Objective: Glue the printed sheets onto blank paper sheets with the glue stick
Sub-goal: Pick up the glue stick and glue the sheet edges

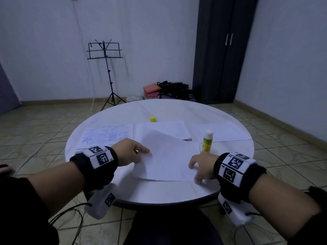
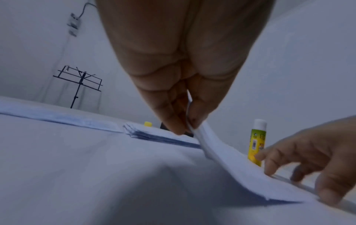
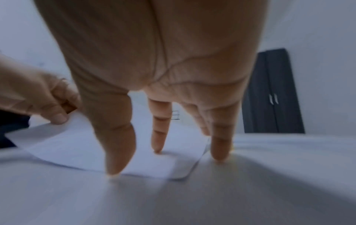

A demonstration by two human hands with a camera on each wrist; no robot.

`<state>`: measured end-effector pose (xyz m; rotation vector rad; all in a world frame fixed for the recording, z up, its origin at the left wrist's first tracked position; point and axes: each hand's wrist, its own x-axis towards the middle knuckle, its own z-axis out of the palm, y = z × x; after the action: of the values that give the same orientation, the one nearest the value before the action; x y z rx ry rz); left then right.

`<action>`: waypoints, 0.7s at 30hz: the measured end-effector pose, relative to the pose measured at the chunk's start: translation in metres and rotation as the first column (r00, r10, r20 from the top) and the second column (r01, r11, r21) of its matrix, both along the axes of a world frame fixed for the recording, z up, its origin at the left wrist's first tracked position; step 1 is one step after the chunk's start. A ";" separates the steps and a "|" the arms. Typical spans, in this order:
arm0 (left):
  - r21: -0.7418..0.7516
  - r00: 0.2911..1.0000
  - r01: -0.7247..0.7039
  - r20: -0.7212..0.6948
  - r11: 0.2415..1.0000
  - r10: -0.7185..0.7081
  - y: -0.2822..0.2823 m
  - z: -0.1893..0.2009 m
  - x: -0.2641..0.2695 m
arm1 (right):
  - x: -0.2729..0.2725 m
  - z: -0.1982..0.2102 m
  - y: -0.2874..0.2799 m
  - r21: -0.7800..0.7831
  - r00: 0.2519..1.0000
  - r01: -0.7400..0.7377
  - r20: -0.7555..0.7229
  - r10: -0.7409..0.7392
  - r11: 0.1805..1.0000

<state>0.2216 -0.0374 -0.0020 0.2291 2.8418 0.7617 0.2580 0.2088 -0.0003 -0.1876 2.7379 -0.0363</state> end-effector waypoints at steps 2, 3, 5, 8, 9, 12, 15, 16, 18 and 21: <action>0.086 0.998 -0.014 -0.053 0.996 0.018 -0.009 0.006 0.001 | 0.000 0.001 -0.004 -0.088 0.999 0.033 0.001 -0.033 0.996; 0.126 0.997 -0.021 -0.076 0.992 0.031 -0.014 0.010 0.001 | 0.000 0.004 -0.009 -0.115 0.999 0.043 -0.004 -0.043 0.992; 0.167 0.992 -0.044 -0.107 0.985 0.062 -0.026 0.013 -0.003 | -0.009 0.005 -0.020 -0.141 0.996 0.082 -0.035 -0.088 0.987; 0.185 0.987 -0.094 -0.110 0.978 0.116 -0.038 0.013 -0.013 | -0.021 0.004 -0.037 -0.229 0.986 0.138 -0.065 -0.157 0.964; 0.179 0.985 -0.105 -0.116 0.978 0.127 -0.039 0.013 -0.018 | -0.031 0.001 -0.041 -0.249 0.977 0.188 -0.056 -0.208 0.950; 0.125 0.975 -0.147 -0.146 0.981 0.165 -0.037 0.014 -0.043 | -0.068 -0.006 -0.046 -0.185 0.962 0.186 -0.166 -0.217 0.965; 0.118 0.980 -0.152 -0.107 0.981 0.165 -0.027 0.021 -0.072 | -0.099 0.003 -0.048 -0.171 0.929 0.311 -0.155 -0.337 0.935; 0.096 0.984 -0.145 -0.092 0.985 0.153 -0.023 0.023 -0.082 | -0.107 0.010 -0.049 -0.109 0.929 0.319 -0.160 -0.334 0.941; 0.011 0.990 -0.119 -0.079 0.993 0.119 -0.013 0.027 -0.101 | -0.126 0.015 -0.049 -0.100 0.916 0.363 -0.142 -0.374 0.926; -0.085 0.994 -0.103 -0.047 0.991 0.099 -0.006 0.025 -0.132 | -0.154 0.022 -0.051 -0.089 0.876 0.467 -0.094 -0.474 0.880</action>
<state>0.0900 -0.0433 0.0229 0.0905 2.9375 0.6570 0.1036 0.1576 0.0212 0.4813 2.8282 -0.2542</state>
